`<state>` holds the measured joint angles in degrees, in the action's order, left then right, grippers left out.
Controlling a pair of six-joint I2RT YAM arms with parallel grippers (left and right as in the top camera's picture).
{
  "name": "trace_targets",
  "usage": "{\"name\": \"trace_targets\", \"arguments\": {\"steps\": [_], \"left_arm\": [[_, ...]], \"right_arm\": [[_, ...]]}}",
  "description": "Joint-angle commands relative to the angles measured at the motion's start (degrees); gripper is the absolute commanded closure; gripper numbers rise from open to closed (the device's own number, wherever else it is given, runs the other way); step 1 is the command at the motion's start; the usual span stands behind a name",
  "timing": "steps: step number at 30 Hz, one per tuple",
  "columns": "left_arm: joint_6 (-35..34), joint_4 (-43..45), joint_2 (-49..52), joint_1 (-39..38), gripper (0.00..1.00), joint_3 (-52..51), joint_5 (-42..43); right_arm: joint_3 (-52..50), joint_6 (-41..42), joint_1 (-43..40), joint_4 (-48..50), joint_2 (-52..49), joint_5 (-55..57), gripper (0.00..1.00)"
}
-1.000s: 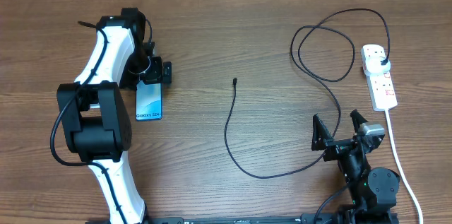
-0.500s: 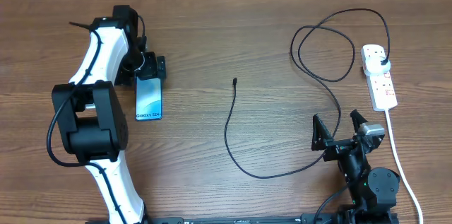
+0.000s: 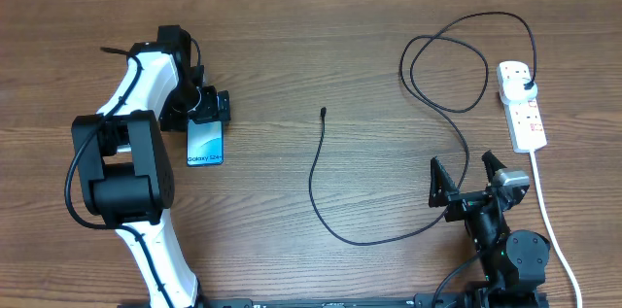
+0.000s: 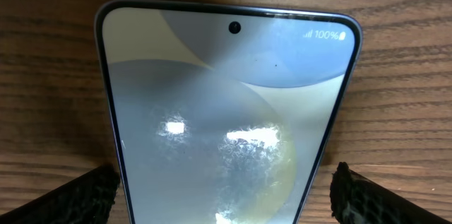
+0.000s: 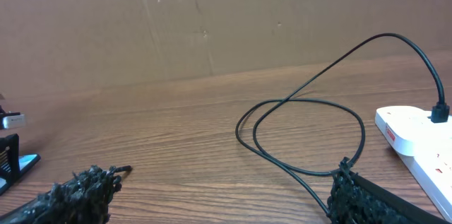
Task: Plug charger to phone and switch on socket
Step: 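Lift the phone with the left gripper, tilting it upright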
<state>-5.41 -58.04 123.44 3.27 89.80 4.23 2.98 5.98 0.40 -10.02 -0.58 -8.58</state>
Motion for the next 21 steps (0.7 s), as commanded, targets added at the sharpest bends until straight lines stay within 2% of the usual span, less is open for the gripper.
{"name": "trace_targets", "arguments": {"steps": [1, 6, 13, 21], "left_arm": [[0.6, 0.0, 1.4, 0.1, 0.01, -2.6, 1.8], [0.2, -0.2, 1.4, 0.0, 0.10, -2.6, 1.5], [0.3, -0.5, 1.4, -0.6, 0.12, -2.6, -0.5], [-0.7, -0.2, 1.4, -2.7, 0.10, -2.9, -3.2]], "right_arm": [[0.0, 0.1, 0.0, 0.3, 0.4, 0.1, 0.00], [0.0, 0.1, 0.0, 0.3, 0.4, 0.1, 0.00], [0.0, 0.1, 0.0, 0.3, 0.4, 0.1, 0.00], [0.0, 0.1, 0.0, 0.3, 0.4, 0.1, 0.00]]}}
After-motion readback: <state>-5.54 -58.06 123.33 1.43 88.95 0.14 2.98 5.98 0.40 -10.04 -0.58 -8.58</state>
